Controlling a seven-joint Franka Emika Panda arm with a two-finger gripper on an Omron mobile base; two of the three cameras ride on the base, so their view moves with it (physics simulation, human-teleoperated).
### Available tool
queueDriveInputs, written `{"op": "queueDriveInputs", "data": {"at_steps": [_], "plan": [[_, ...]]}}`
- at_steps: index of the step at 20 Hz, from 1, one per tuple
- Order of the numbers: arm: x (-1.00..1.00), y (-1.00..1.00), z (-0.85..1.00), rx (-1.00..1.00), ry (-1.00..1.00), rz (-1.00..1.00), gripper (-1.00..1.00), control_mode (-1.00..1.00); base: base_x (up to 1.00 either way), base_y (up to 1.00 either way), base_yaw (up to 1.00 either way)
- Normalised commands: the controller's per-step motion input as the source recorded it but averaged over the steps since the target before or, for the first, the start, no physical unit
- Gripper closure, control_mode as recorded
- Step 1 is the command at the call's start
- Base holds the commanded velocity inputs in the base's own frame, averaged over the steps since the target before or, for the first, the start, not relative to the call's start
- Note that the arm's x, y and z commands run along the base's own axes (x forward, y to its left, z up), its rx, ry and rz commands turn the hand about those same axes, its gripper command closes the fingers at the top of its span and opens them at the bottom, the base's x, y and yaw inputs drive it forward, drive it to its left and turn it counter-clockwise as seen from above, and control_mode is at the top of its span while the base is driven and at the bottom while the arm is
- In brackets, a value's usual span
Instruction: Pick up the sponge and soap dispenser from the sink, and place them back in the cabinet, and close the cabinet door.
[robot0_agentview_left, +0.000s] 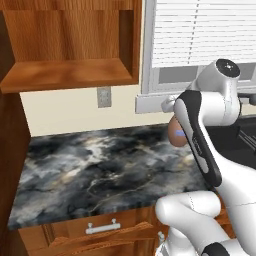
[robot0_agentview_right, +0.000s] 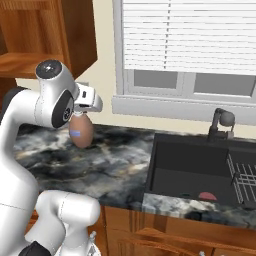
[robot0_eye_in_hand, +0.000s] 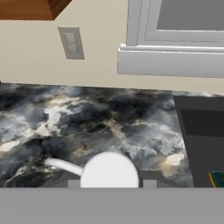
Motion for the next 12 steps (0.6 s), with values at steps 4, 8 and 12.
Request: {"op": "queueDriveInputs", "data": {"at_steps": [4, 8, 12], "plan": [[0.0, 0.0, 0.0, 0.0, 0.0, 0.0, 1.0, 1.0, 0.39, 0.45, 0.0], [0.0, 0.0, 0.0, 0.0, 0.0, 0.0, 1.0, 1.0, 0.39, 0.51, 0.0], [0.0, 0.0, 0.0, 0.0, 0.0, 0.0, 1.0, 1.0, 0.39, 0.57, 0.0]]}}
